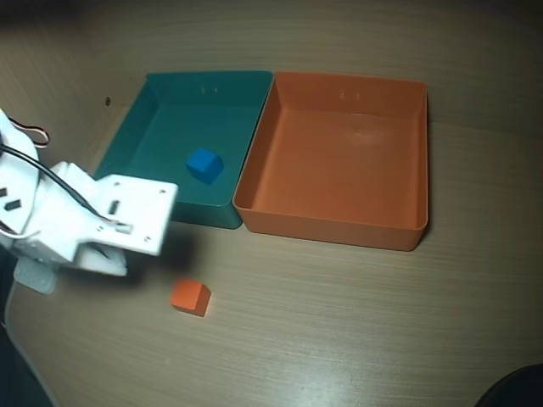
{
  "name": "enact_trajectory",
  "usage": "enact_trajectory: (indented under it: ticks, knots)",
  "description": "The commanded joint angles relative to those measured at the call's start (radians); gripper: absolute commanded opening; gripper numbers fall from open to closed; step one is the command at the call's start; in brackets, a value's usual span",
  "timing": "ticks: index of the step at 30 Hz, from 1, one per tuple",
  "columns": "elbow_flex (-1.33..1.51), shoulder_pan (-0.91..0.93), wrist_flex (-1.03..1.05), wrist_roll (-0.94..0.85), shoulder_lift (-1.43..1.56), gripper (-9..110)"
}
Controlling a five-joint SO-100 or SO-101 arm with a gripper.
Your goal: Grasp a cube and put it in the box.
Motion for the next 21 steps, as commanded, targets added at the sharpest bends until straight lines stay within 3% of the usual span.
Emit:
enact_trajectory:
  ticks: [1,21]
  knots:
    - [-0.101,0.025,-0.009,-0.037,-0.066,-6]
    - [-0.133,0.026,-0.011,-0.051,-0.282,-6]
